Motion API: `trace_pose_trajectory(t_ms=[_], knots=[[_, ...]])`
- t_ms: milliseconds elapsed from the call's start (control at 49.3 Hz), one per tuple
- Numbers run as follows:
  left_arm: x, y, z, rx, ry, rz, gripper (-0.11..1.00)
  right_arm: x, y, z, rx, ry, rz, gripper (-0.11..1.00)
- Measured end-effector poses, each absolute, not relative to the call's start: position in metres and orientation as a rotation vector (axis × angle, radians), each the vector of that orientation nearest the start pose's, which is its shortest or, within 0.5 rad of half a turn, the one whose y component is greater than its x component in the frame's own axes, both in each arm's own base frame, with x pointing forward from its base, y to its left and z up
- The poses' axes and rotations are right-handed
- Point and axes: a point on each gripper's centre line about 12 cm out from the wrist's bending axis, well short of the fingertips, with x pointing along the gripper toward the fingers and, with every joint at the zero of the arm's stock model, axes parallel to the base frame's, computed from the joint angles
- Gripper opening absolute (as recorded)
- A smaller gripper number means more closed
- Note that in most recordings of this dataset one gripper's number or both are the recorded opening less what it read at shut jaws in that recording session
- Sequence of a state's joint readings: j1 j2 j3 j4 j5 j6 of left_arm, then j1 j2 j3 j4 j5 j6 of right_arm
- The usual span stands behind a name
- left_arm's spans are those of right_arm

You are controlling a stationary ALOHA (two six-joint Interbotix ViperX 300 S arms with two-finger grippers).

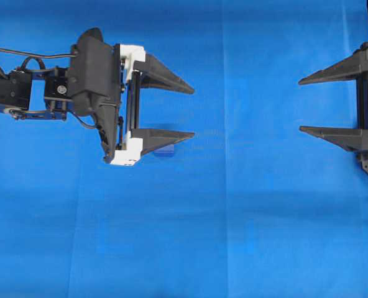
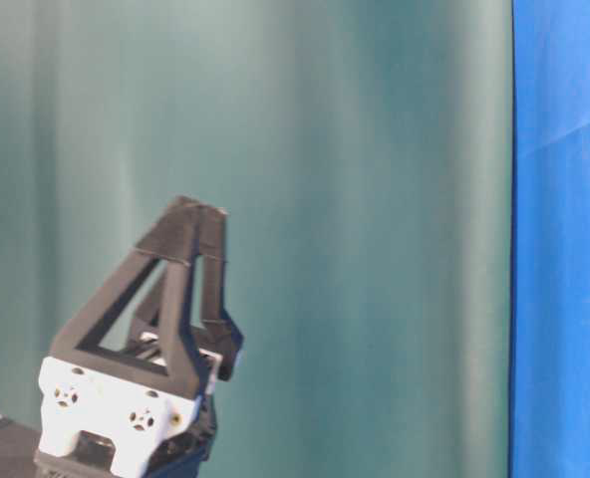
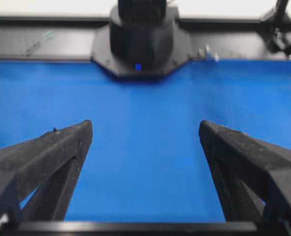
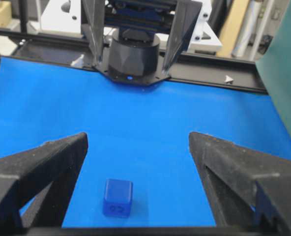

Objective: Handover the blue block to the right arm after grasping it with the left arm, then place it in the designated position.
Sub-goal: 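Move the left gripper over the blue cube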

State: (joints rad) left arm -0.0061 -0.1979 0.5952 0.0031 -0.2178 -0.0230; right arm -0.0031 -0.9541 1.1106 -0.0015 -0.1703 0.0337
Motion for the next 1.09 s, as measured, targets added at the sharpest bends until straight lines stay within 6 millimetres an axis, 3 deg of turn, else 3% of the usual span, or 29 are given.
trace_pose_trajectory(t_ms=[770,1095], knots=[[0.410,-0.009,0.307,-0.005,0.931,-0.008,0.93,0.206,-0.001,0.304,0.035,-0.002,-0.003,0.98],[0.420,-0.009,0.304,0.003,1.038,-0.006,0.93,0.208,-0.001,0.301,0.035,0.012,-0.003,0.98]])
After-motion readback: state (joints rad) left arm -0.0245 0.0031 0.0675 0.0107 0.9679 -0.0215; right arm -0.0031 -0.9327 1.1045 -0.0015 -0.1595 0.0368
